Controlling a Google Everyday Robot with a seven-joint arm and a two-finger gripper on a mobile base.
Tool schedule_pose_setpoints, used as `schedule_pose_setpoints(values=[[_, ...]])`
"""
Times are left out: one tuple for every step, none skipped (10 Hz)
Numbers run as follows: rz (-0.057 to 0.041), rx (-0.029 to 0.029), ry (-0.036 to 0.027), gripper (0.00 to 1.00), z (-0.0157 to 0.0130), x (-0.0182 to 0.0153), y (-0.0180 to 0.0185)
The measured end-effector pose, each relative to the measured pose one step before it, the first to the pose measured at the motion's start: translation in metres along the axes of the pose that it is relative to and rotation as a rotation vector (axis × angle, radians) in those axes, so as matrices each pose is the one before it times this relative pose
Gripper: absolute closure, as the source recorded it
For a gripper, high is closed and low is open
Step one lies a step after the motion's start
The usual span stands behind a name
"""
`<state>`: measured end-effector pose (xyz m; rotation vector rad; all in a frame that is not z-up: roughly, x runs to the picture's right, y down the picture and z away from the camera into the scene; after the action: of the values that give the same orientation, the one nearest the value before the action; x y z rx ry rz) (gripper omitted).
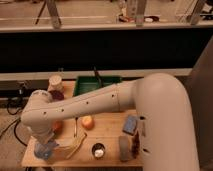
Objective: Place towel in plastic cup
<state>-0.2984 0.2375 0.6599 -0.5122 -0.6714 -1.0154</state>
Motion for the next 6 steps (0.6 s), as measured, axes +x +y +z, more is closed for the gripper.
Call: schedule_pose_setpoints(values=[[0.00167,0.00013,0.0006,1.0,0.00041,0.00091,0.00015],[-0.00274,0.00091,0.0019,1.0,0.00069,0.00082,0.00004],[-0.01083,0.00237,0.00136,0.97,0.00095,-0.00114,-0.0013],[-0.00614,0.00025,0.00097,0.91,0.00148,-0.00117,-0.00056],[-0.00661,0.0013,0.00088,0.84,0.00082,-0.00133,-0.00148],[-0.00484,0.0012,0.00021,0.83,0.00098,-0.00068,-0.00057]])
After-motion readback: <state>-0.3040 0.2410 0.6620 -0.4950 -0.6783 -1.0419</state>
